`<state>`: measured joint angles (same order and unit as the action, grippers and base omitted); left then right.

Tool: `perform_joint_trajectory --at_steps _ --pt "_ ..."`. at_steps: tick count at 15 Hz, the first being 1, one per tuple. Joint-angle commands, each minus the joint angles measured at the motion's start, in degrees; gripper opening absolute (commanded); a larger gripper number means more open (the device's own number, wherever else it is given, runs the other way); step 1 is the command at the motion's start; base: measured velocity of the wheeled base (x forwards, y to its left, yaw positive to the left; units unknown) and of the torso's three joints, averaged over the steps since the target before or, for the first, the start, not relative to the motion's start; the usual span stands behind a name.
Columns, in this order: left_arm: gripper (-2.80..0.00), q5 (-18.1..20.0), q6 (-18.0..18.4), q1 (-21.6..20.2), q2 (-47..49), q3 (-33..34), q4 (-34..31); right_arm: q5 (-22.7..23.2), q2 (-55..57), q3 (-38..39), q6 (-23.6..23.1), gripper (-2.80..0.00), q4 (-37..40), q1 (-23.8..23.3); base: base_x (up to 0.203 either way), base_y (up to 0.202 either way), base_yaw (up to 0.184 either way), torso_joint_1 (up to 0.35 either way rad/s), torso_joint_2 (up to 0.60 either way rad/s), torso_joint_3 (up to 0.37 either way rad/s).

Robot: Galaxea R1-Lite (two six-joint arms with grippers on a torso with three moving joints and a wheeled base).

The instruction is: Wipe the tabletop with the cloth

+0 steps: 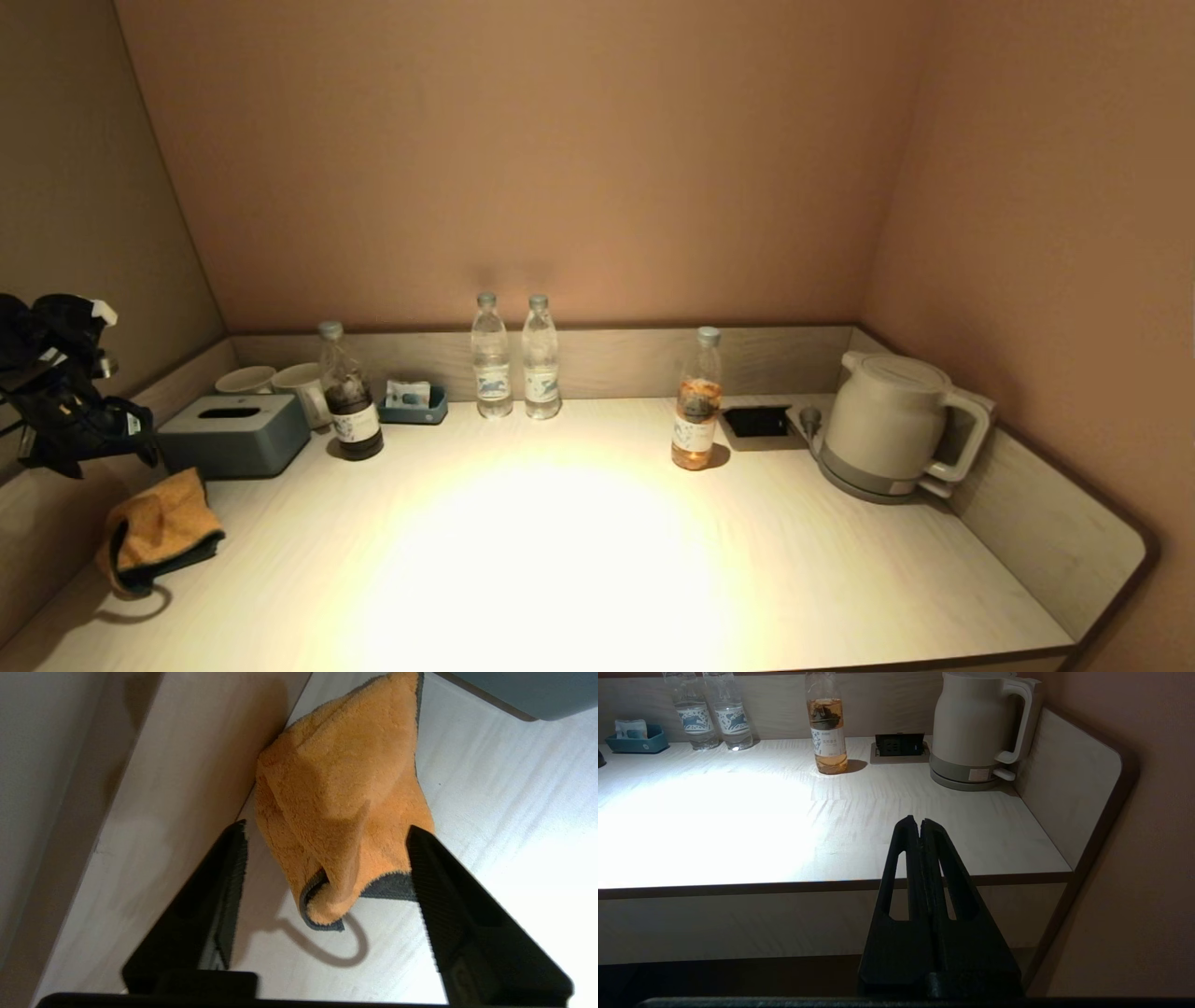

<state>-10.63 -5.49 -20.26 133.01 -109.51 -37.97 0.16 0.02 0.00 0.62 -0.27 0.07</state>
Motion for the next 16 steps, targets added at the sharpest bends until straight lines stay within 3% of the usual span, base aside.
perform_joint_trajectory --at_steps 1,5,8,9,16 --pt "0.00 1.5 -0.3 0.2 -4.2 0.4 -0.7 0.0 0.0 0.0 0.0 -2.80 -0.1 0.0 0.000 0.000 0.000 0.000 0.00 0.000" --pt "0.00 6.0 -0.3 0.5 -9.3 0.4 -3.3 0.0 0.0 0.0 0.0 -2.80 -0.1 0.0 0.000 0.000 0.000 0.000 0.00 0.000" --pt "0.00 9.9 -0.1 0.7 -18.3 0.9 -5.6 0.0 0.0 0.0 0.0 -2.80 0.0 0.0 0.000 0.000 0.000 0.000 0.00 0.000" --pt "-2.80 11.7 0.0 0.7 -20.1 1.1 -6.2 0.0 0.0 0.0 0.0 -2.80 0.0 0.0 0.000 0.000 0.000 0.000 0.00 0.000" --pt "-2.80 30.6 4.2 0.7 -35.6 5.8 -6.8 0.0 0.0 0.0 0.0 -2.80 0.0 0.0 0.000 0.000 0.000 0.000 0.00 0.000"
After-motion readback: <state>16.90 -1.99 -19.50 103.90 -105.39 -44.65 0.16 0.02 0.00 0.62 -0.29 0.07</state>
